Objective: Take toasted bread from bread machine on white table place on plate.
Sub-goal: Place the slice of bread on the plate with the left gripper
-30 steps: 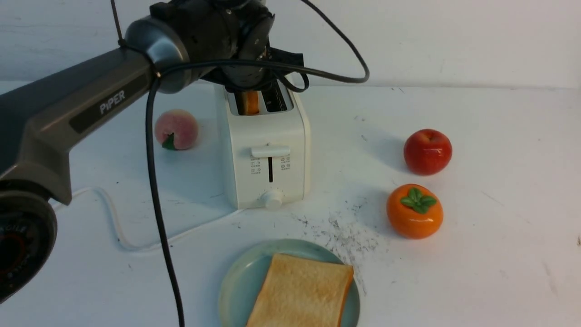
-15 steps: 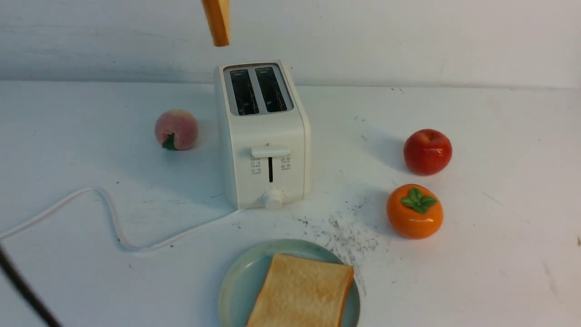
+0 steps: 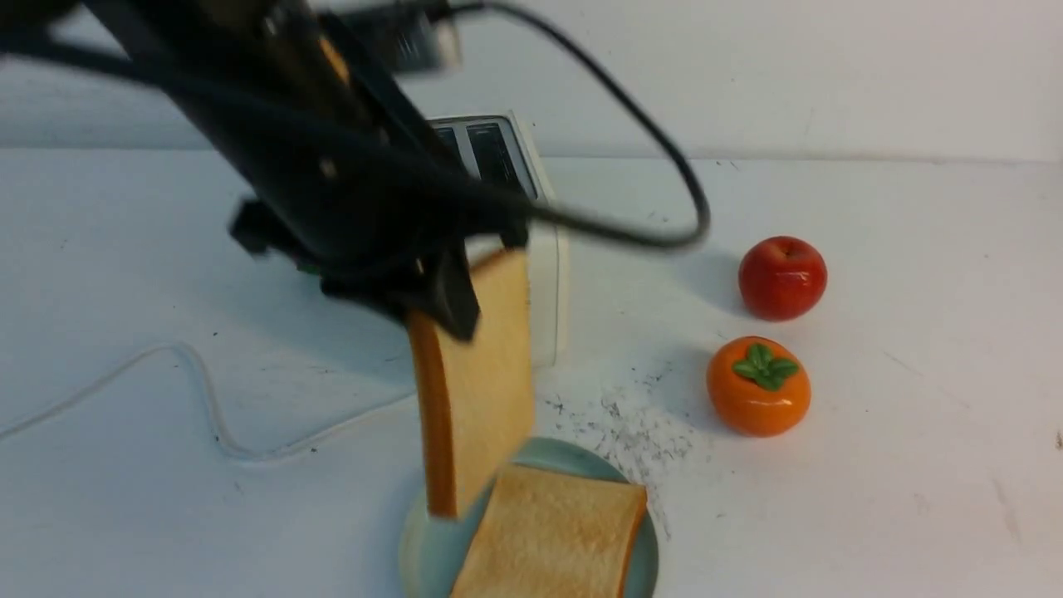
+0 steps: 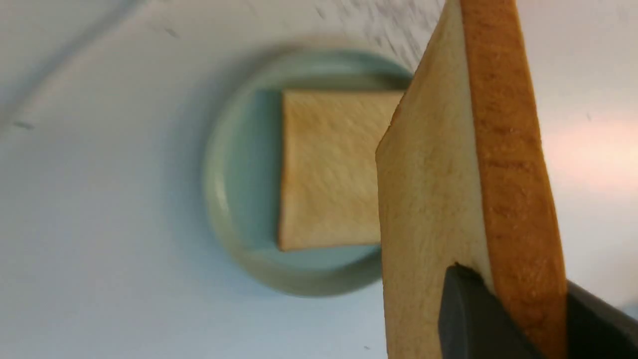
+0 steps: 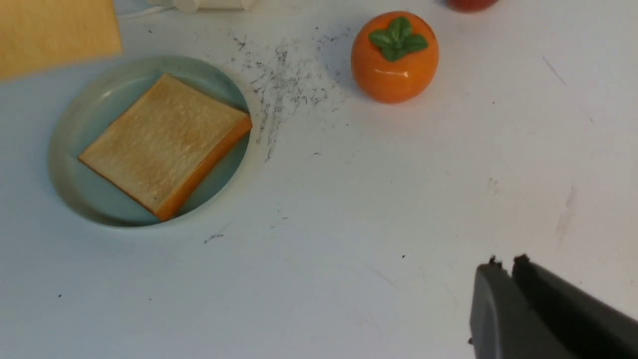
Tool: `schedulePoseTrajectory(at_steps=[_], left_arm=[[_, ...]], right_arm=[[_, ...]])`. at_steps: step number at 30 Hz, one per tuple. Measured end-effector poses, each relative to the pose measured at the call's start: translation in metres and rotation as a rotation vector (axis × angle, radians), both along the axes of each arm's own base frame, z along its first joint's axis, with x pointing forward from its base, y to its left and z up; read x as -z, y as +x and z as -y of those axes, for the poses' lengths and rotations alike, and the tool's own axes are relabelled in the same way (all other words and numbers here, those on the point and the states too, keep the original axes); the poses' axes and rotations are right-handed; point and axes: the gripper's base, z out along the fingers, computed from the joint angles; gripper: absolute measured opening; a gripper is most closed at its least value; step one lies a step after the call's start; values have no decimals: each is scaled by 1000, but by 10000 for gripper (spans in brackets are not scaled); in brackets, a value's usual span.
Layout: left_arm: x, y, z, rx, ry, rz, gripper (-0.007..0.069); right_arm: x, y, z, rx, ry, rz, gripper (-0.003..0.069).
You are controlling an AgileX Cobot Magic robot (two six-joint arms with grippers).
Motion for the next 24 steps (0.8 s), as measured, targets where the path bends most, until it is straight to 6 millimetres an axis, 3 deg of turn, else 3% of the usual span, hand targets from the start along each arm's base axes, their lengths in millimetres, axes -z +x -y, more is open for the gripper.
schedulePoseTrajectory(at_steps=[2, 8, 24], left_arm=[[20, -3, 7, 39, -70, -33, 106], [44, -4, 16, 85, -194, 0, 106], [106, 22, 28, 32, -150, -50, 106]], right_arm=[[0, 0, 0, 2, -3, 3, 43], [0, 0, 1, 3, -7, 5, 48], [0, 0, 1, 3, -7, 6, 57]])
